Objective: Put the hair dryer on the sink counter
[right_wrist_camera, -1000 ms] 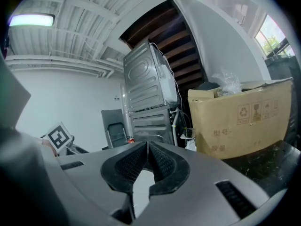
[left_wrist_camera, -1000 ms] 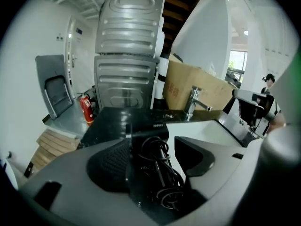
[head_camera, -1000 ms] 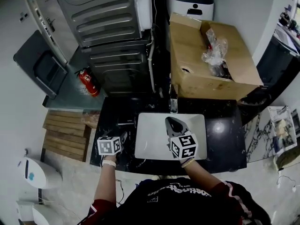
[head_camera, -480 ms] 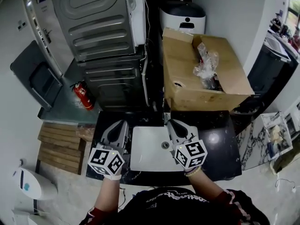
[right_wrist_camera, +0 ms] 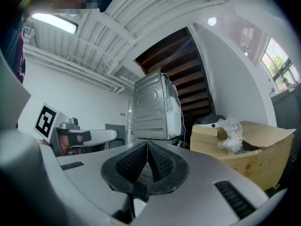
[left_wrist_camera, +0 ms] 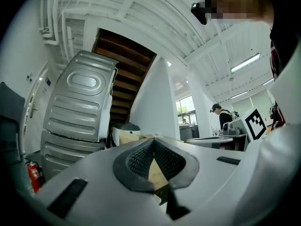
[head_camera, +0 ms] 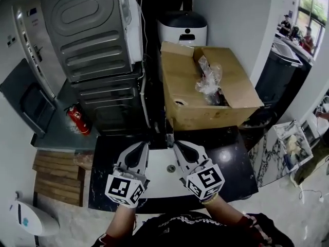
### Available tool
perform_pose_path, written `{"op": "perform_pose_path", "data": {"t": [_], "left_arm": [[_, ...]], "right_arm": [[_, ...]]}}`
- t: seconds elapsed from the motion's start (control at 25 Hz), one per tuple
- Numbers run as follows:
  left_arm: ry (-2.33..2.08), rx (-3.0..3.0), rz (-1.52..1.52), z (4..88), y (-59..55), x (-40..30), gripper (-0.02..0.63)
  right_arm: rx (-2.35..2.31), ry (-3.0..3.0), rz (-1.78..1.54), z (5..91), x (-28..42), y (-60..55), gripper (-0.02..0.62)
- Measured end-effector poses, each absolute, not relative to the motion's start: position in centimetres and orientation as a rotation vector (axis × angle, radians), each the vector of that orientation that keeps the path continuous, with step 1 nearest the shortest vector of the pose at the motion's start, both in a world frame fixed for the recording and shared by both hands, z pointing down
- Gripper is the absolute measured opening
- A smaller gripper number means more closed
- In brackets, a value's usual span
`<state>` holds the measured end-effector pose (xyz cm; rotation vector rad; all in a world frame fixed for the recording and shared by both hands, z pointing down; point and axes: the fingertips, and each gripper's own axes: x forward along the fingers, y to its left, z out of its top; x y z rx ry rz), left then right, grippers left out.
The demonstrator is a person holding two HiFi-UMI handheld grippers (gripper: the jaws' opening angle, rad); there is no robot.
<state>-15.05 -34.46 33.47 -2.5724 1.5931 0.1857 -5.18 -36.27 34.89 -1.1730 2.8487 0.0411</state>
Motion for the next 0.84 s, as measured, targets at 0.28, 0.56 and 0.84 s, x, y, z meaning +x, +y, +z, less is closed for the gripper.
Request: {"op": "perform_pose_path", "data": {"t": [0.28,0.56,0.84], "left_arm": [[1.525,-2.623,0.171,33.5,-34.9,-13.5,0.017],[1.49,-2.646,0.169,33.6,-35.1,-12.5,0.017],[1.46,-2.677,0.187,33.4,-35.4,-11.5,0.017]], "right_arm": [[-1.195,2.831,0.049,34.5,-4.2,-36.0,0.039],[-1.194,2.82,0.069,33.9,-3.7,-35.8,0.04],[-1.217,2.818,0.074,33.8,-2.8,-35.7,0.04]]}}
